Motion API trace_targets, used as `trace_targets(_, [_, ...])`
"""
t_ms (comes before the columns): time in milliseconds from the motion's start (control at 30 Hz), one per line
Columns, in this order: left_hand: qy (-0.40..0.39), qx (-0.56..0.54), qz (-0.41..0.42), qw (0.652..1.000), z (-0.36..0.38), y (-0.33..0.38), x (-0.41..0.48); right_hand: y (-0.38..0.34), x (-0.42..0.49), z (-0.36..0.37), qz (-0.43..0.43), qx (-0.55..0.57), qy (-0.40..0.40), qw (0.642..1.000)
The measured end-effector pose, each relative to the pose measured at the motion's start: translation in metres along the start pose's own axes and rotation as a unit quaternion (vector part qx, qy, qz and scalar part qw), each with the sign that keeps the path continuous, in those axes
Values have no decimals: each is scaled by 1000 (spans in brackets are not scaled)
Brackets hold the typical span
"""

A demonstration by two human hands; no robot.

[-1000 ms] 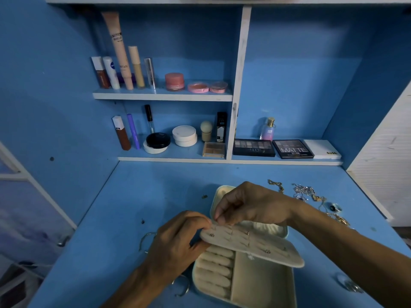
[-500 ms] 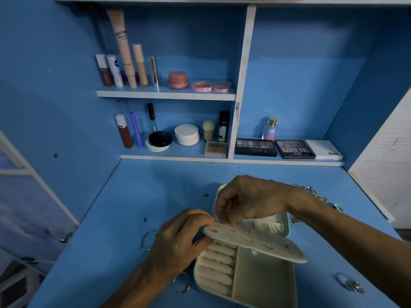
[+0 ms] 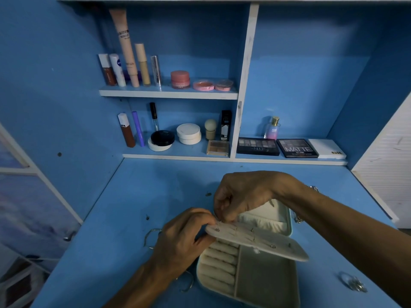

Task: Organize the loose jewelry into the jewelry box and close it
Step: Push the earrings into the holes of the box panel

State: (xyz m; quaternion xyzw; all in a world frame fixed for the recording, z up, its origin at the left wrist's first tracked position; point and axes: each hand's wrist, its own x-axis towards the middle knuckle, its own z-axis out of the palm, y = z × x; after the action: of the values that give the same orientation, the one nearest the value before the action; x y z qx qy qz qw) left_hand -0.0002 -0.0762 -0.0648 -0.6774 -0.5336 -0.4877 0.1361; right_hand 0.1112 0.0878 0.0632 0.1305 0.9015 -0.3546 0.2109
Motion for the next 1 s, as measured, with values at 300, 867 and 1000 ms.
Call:
trace_targets(300, [1,-7,-17,1000,1,-1,-2,7,2,0,-11,18,8,1000])
trace_targets(867, [-69,-134,-288,946,7,-1,50,62,-45,-33,-42,218,130,966])
trace_targets(1000, [-94,-128,-339,927,13,-11,53,78,-45,-38,-24,184,147,972])
